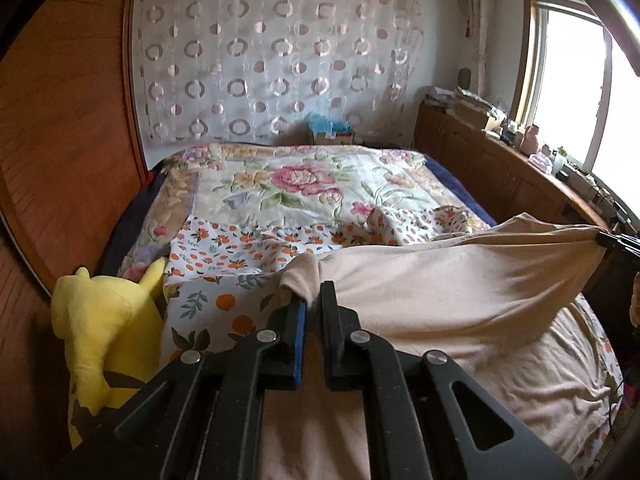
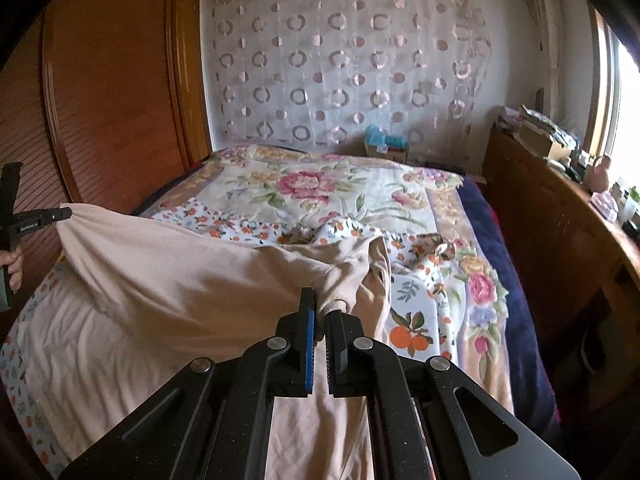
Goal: Fold small clothes
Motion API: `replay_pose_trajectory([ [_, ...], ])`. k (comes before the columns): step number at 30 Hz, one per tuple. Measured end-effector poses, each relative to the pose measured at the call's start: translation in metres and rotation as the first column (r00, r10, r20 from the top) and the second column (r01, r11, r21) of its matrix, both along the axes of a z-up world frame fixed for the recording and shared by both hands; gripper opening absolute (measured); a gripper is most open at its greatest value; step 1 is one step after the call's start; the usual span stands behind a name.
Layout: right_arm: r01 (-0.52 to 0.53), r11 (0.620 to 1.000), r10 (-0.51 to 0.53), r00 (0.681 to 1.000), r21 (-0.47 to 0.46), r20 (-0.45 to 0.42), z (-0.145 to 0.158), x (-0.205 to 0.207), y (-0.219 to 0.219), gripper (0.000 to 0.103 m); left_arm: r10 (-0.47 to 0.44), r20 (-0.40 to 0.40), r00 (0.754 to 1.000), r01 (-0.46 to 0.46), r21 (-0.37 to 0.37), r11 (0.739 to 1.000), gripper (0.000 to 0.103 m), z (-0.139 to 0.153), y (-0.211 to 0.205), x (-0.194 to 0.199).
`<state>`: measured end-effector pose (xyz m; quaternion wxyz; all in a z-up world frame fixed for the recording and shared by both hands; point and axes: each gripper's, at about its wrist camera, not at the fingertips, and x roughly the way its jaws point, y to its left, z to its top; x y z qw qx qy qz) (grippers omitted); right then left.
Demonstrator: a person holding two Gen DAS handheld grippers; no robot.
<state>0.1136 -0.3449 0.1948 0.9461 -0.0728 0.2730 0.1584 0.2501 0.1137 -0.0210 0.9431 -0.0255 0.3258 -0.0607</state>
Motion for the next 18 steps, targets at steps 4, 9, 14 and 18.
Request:
replay_pose_trajectory([
  [4,-0.009,1.000,0.009,1.000,0.007,0.023,0.001,-0.019,-0.008,0.004,-0.002,0.028,1.000,0.002,-0.003,1.000,0.007,0.011,0.000,-0.019],
  [9,-0.016,1.000,0.016,0.999,-0.001,0.032,-0.002,-0.041,-0.014,0.004,-0.003,0.047,0.999,0.002,0.009,1.000,0.007,0.017,0.002,-0.045],
  [14,-0.014,1.000,0.014,0.999,0.013,0.046,0.003,-0.062,-0.026,0.004,-0.002,0.061,0.998,0.002,0.003,1.000,0.007,0.022,0.004,-0.071],
  [18,-0.015,1.000,0.014,0.998,0.019,0.066,0.005,-0.084,-0.034,0.004,-0.006,0.072,0.997,0.005,0.009,1.000,0.007,0.027,0.005,-0.093],
])
